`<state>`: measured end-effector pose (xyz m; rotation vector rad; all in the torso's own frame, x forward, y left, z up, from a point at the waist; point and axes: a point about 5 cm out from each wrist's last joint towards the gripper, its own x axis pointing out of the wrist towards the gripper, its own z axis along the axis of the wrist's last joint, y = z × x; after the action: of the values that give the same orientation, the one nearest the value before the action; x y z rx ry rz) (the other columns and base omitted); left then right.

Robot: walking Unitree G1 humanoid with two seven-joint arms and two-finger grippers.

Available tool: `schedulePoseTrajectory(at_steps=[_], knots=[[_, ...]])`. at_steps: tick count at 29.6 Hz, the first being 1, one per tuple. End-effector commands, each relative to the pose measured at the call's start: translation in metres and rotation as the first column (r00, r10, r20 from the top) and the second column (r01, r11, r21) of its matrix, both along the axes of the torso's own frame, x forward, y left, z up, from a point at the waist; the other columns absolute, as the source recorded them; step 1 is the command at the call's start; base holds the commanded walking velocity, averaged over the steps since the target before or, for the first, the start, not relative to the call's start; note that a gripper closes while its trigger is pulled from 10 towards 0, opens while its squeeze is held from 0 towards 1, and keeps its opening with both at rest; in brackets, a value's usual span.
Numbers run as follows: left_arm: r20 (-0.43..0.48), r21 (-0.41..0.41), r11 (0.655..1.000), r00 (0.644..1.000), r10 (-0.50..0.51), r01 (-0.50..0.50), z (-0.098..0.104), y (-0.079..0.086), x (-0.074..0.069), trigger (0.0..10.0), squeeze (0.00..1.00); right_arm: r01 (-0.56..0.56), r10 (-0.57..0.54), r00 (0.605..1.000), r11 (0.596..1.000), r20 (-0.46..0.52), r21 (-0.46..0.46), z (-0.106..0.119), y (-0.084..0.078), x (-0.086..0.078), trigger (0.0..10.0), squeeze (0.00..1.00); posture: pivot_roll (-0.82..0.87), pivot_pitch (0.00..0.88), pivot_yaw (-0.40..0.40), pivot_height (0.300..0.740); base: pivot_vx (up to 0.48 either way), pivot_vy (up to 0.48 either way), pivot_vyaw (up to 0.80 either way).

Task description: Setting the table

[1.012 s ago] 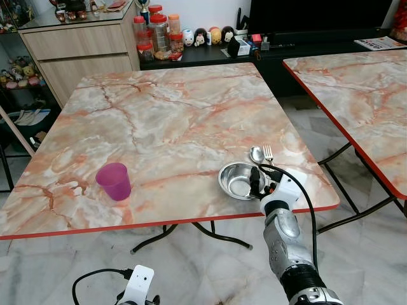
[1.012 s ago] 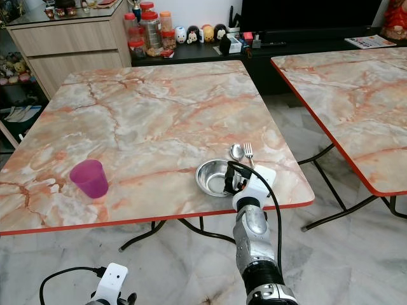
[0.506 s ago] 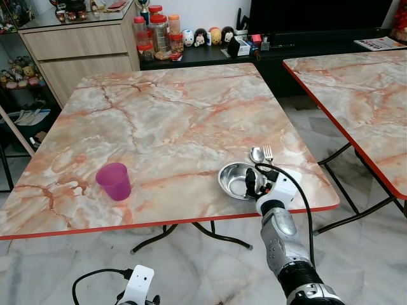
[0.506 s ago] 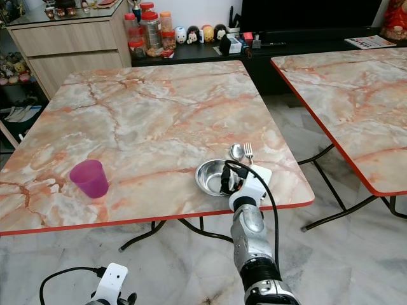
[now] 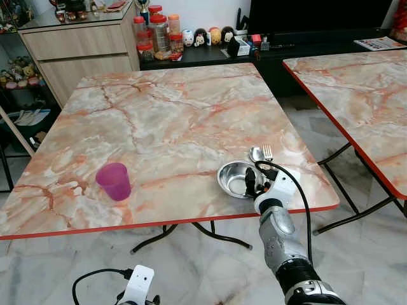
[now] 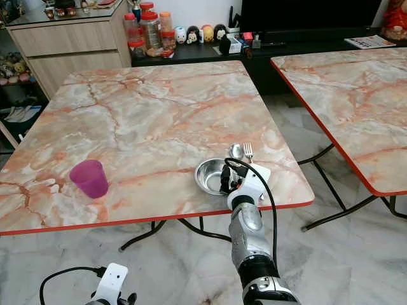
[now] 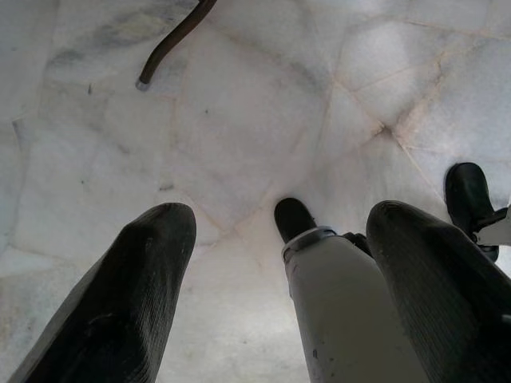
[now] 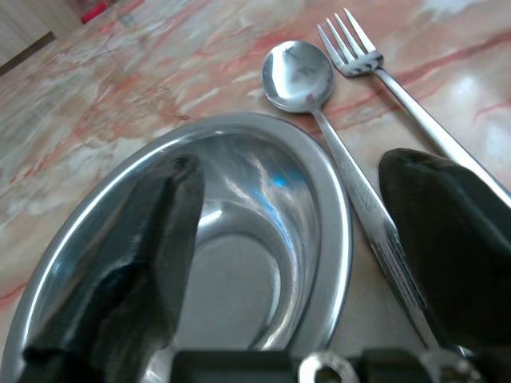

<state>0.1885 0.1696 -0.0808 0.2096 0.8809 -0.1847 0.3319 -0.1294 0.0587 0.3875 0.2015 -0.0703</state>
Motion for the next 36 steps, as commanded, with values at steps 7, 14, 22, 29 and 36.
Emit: schedulePoseTrajectory(at_steps=[7, 14, 22, 29, 36], knots=[[-0.001, 0.012, 1.000, 1.000, -0.016, 0.016, -0.0001, 0.0003, -0.0001, 10.0, 0.00, -0.017, 0.017, 1.000, 1.000, -0.003, 0.024, 0.0033, 0.0062, 0.0038, 0.0, 0.00, 0.07, 0.000, 0.035, 0.740, 0.000, 0.000, 0.00], [-0.003, 0.013, 1.000, 1.000, -0.020, 0.020, -0.0002, 0.0001, -0.0003, 10.0, 0.00, -0.019, 0.019, 1.000, 0.999, -0.004, 0.031, 0.0033, 0.0068, 0.0041, 0.0, 0.00, 0.07, 0.000, 0.035, 0.740, 0.000, 0.000, 0.00], [-0.005, 0.017, 0.999, 1.000, -0.030, 0.030, -0.0002, -0.0002, -0.0001, 10.0, 0.00, -0.018, 0.019, 1.000, 0.998, -0.017, 0.052, 0.0035, 0.0092, 0.0054, 0.0, 0.00, 0.07, 0.000, 0.035, 0.740, 0.000, 0.000, 0.00], [-0.007, 0.020, 0.999, 0.999, -0.037, 0.037, 0.0000, -0.0001, 0.0004, 10.0, 0.00, -0.011, 0.013, 1.000, 0.997, -0.025, 0.078, 0.0037, 0.0110, 0.0061, 0.0, 0.00, 0.07, 0.000, 0.035, 0.740, 0.000, 0.000, 0.00], [-0.011, 0.024, 0.999, 0.999, -0.045, 0.045, -0.0001, 0.0001, 0.0002, 10.0, 0.00, 0.002, 0.003, 0.999, 0.994, -0.045, 0.107, 0.0019, 0.0126, 0.0057, 0.0, 0.00, 0.07, 0.000, 0.037, 0.740, 0.000, 0.000, 0.00]])
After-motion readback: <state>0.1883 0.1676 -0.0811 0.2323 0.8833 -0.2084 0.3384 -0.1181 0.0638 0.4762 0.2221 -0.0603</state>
